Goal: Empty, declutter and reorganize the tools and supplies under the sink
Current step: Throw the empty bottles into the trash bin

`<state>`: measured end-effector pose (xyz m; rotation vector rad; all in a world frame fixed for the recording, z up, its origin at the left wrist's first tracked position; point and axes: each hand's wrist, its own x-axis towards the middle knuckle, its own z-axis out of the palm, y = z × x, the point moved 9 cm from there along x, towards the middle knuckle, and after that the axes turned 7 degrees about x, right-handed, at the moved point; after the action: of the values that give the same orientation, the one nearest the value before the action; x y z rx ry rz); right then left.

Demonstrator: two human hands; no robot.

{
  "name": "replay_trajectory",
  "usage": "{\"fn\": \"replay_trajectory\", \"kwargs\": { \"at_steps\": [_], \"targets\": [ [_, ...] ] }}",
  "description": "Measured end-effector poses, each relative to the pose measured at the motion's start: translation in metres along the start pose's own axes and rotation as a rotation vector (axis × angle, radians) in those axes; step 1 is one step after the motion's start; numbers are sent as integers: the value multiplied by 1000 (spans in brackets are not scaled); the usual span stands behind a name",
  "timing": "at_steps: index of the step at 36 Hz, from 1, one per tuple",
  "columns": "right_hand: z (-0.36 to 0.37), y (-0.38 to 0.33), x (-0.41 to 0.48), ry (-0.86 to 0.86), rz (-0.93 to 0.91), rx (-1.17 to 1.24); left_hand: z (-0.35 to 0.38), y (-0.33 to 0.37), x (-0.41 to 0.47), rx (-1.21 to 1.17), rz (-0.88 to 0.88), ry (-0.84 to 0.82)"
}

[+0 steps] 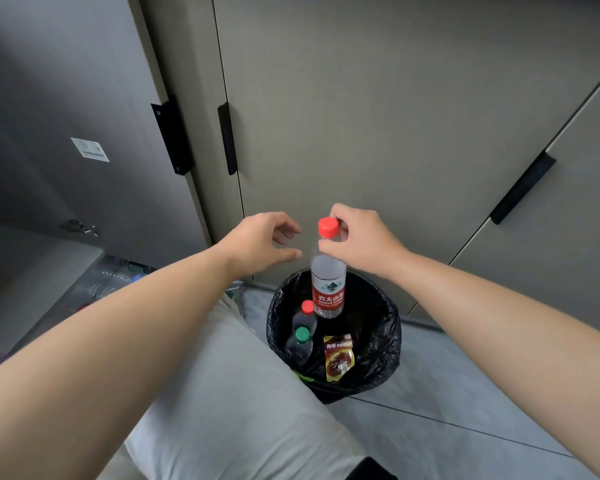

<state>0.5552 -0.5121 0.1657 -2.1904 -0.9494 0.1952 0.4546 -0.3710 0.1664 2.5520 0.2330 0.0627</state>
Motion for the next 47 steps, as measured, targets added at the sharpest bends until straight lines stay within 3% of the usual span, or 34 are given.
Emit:
{"fn": "replay_trajectory", "kwargs": {
  "at_steps": [14,30,35,39,47],
  "targets": [
    [91,114,-37,-220,308,-264,9,-25,-1,119,-78,-61],
    [140,154,-46,-278,435,-357,13,-44,-3,167,-106,-128],
    [125,132,-38,-193,376,-452,10,-47,-3,167,-102,-105],
    [109,88,-21,-93,189,-386,5,-55,-7,177,-134,-96],
    [128,-46,22,-159,-217,-215,-34,-140,-51,272,-444,-310]
  ]
}}
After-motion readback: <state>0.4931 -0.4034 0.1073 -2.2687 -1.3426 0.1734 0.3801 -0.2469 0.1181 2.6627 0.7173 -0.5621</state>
